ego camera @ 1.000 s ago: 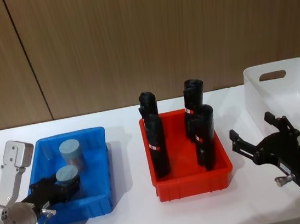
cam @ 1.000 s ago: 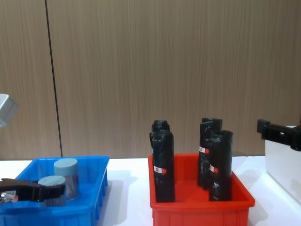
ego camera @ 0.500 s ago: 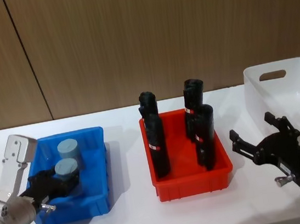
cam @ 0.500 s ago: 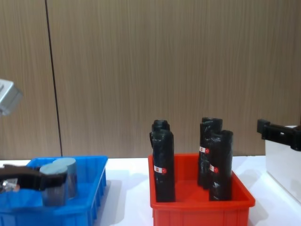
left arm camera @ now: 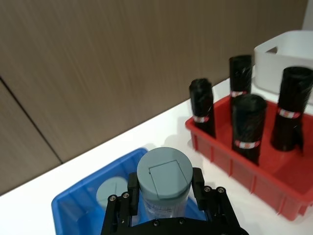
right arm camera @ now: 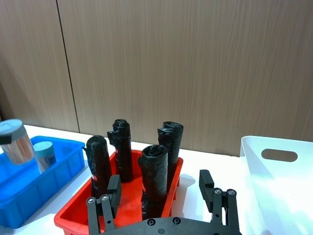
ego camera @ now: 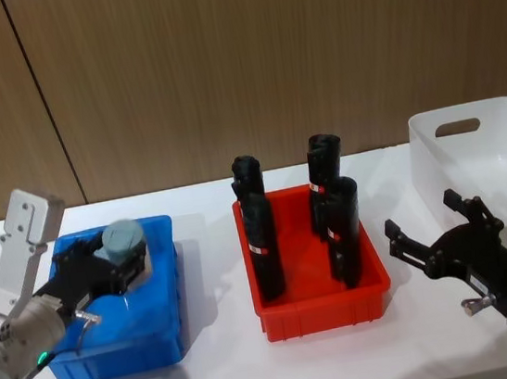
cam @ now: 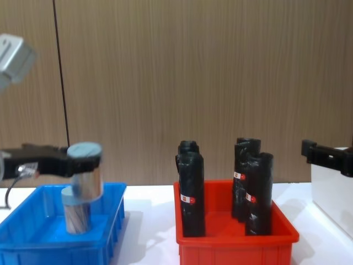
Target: Pick the cotton swabs from the blue box and place them into the white box.
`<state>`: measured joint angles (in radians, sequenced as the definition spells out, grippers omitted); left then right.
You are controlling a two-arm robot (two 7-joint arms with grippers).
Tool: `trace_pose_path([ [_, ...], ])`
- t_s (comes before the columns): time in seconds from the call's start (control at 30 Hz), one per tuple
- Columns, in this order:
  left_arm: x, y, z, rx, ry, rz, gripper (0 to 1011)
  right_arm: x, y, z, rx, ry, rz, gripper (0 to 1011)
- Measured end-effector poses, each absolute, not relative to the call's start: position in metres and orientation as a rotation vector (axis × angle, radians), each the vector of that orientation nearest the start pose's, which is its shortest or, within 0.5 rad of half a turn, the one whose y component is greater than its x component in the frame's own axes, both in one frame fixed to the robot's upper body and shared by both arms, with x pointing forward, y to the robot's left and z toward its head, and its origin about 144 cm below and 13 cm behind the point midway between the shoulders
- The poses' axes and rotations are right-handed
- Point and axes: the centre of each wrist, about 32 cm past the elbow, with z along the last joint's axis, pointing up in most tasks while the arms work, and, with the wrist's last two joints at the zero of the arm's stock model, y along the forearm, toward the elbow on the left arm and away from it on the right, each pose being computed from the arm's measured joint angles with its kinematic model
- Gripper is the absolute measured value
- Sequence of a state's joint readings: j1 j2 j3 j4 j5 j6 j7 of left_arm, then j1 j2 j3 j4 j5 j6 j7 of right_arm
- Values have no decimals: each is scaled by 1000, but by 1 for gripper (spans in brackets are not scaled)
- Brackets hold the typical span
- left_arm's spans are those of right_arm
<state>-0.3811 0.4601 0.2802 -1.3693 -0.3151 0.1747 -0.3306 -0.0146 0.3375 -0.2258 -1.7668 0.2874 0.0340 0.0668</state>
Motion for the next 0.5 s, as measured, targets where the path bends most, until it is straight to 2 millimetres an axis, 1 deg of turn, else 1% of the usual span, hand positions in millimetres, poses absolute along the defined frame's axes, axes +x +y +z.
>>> trace_pose_path([
  [0.2, 549, 301, 1230, 191, -82, 1061, 653, 443, -237, 1189, 26, -75, -1229, 1002],
  [0.5, 548, 286, 1251, 123, -91, 946, 653, 443, -237, 1189, 26, -75, -1230, 1002],
])
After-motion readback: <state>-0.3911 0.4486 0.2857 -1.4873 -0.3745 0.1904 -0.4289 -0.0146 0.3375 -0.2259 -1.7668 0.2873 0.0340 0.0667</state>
